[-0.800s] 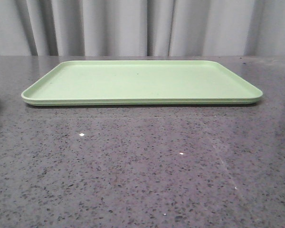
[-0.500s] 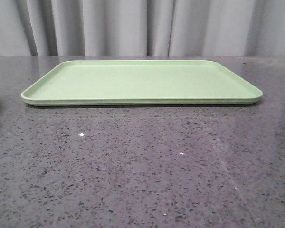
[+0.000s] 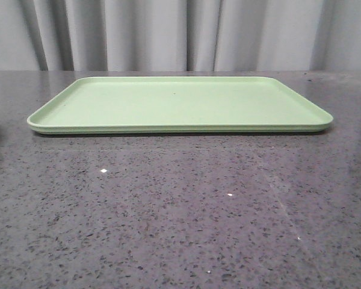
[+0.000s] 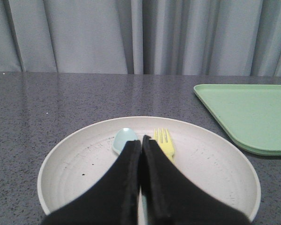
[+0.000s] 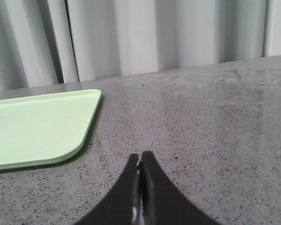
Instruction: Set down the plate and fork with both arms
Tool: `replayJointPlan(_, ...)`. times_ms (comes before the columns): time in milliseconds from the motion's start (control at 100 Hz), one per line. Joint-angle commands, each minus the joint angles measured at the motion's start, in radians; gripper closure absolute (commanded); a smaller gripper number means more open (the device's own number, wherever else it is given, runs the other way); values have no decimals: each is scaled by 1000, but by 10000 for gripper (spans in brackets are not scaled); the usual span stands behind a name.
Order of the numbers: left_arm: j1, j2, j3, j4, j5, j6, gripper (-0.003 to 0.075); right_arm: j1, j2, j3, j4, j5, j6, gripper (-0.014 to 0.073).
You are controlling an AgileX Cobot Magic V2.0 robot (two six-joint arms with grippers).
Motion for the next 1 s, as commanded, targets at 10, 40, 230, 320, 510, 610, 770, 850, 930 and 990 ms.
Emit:
replayJointPlan(10, 3, -33, 12, -9, -89, -11, 741, -4, -23, -7, -11, -88, -8, 662)
replayJointPlan(40, 3, -33, 12, -9, -89, -11, 741, -4, -23, -7, -11, -89, -8, 662)
replayJointPlan(230, 3, -33, 8, -28, -166, -11, 741, -3, -22, -10, -11, -121, -8, 662)
replayJointPlan(320, 3, -31, -25, -29, -154, -11, 741, -3, -22, -35, -12, -84, -8, 662)
replayJointPlan(510, 3, 19, -173, -20, -11, -11, 741, -3, 12, -176, -12, 99, -8, 657)
replayJointPlan(610, 3, 78, -272, 0, 58, -11, 741, -3, 74, -290, -22, 238, -8, 657)
replayJointPlan(770, 3, 212, -433, 7, 180, -11, 741, -3, 206, -462, -103, 398, -12, 657)
replayJointPlan(850, 3, 277, -498, 7, 209, -11, 741, -3, 267, -535, -137, 446, -12, 658)
replayJointPlan(930, 3, 342, -554, 18, 237, -11, 741, -3, 328, -594, -159, 481, -12, 662)
replayJointPlan(990, 3, 382, -579, 38, 261, -11, 741, -3, 367, -634, -158, 501, -12, 662)
